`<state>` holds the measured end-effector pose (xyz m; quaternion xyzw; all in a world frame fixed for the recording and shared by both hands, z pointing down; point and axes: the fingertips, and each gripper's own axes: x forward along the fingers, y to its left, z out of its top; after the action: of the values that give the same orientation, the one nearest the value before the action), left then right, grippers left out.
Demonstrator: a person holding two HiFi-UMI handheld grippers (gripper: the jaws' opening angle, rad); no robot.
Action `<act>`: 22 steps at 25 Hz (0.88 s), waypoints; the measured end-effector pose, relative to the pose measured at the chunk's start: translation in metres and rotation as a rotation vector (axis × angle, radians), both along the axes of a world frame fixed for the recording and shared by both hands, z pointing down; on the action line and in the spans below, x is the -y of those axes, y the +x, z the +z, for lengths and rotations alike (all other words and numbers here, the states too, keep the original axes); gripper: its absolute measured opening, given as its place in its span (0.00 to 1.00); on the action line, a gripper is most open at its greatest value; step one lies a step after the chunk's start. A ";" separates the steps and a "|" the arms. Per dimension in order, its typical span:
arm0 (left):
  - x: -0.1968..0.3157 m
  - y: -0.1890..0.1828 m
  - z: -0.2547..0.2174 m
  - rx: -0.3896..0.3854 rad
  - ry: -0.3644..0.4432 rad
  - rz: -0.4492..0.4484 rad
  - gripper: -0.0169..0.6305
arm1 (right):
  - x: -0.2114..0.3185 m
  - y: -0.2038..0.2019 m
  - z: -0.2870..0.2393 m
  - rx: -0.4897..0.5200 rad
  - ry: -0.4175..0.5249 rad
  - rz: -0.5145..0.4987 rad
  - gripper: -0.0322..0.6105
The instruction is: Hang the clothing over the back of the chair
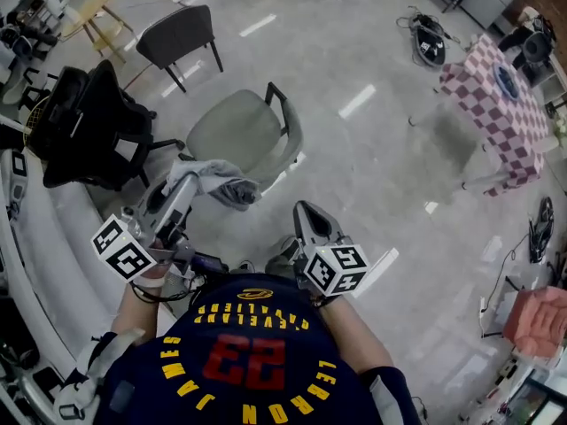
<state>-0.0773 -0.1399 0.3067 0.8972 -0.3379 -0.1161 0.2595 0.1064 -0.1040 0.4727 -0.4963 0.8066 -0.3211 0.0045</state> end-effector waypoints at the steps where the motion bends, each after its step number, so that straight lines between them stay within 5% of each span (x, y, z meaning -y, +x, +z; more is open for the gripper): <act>1: 0.004 0.000 -0.012 0.003 0.029 -0.007 0.13 | 0.008 0.007 -0.010 0.005 0.025 0.009 0.06; 8: 0.033 0.016 -0.069 0.047 0.186 -0.028 0.13 | 0.037 0.058 -0.053 0.017 0.131 0.069 0.06; 15: 0.066 0.016 -0.146 0.082 0.391 -0.039 0.13 | 0.031 0.078 -0.057 0.017 0.134 0.131 0.06; 22: 0.120 0.014 -0.135 0.063 0.366 -0.006 0.13 | 0.030 0.101 -0.059 -0.007 0.135 0.252 0.06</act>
<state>-0.0636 -0.2597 0.1714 0.9317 -0.3218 -0.1480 0.0809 0.2076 -0.1341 0.4135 -0.5931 0.7577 -0.2615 0.0752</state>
